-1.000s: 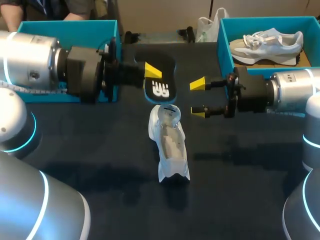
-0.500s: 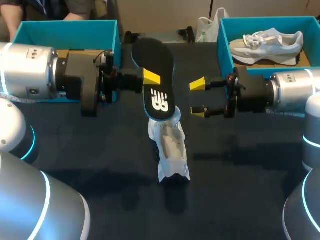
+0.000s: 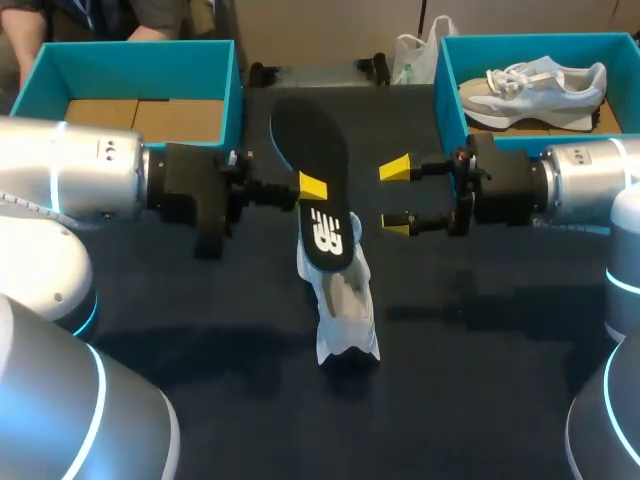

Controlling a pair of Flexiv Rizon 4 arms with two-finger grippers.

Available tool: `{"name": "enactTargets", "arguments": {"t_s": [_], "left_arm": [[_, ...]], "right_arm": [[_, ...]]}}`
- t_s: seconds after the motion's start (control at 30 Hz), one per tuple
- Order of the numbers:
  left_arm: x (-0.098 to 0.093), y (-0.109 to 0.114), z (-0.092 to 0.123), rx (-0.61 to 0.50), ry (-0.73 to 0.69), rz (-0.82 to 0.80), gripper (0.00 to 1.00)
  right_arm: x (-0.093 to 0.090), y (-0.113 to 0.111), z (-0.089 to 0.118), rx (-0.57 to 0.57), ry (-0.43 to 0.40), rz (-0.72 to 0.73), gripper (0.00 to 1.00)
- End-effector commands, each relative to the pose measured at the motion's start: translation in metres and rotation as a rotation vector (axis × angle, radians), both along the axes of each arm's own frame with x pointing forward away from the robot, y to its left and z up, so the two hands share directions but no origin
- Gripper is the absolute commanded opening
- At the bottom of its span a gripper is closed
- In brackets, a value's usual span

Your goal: Take the shoe out of the shoebox, open the shoe tongue, remove and reinsert the insole, then place the shoe into the shoebox

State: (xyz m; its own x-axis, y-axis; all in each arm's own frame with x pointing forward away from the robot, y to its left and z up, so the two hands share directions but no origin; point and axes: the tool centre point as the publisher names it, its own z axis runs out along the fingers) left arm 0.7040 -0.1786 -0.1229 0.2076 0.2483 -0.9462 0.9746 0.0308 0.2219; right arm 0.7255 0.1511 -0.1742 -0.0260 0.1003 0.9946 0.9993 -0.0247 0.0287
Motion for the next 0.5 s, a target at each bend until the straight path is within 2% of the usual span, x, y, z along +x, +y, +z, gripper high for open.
{"name": "enactTargets", "arguments": {"t_s": [0.03, 0.13, 0.17, 0.2, 0.23, 0.37, 0.5], "left_arm": [[-0.001, -0.001, 0.000, 0.001, -0.002, 0.001, 0.00], [-0.001, -0.001, 0.000, 0.001, -0.002, 0.001, 0.00], [0.003, -0.002, -0.005, -0.038, 0.000, -0.017, 0.00], [0.008, -0.005, -0.013, 0.008, -0.004, -0.007, 0.00], [0.011, -0.007, -0.019, 0.006, -0.027, -0.023, 0.00], [0.024, -0.013, -0.035, -0.012, -0.003, -0.038, 0.00], [0.034, -0.018, -0.041, -0.029, -0.004, -0.053, 0.00]], "right_arm": [[0.000, 0.002, 0.000, -0.002, 0.001, -0.002, 1.00], [0.000, 0.002, 0.000, -0.002, 0.001, -0.002, 1.00], [0.000, 0.002, 0.000, -0.002, 0.001, -0.002, 1.00], [0.000, 0.002, 0.000, -0.002, 0.001, -0.002, 1.00], [0.000, 0.002, 0.000, -0.002, 0.001, -0.002, 1.00], [0.012, 0.000, 0.002, -0.024, -0.002, -0.045, 1.00], [0.019, 0.002, 0.004, -0.039, -0.029, -0.056, 1.00]]}}
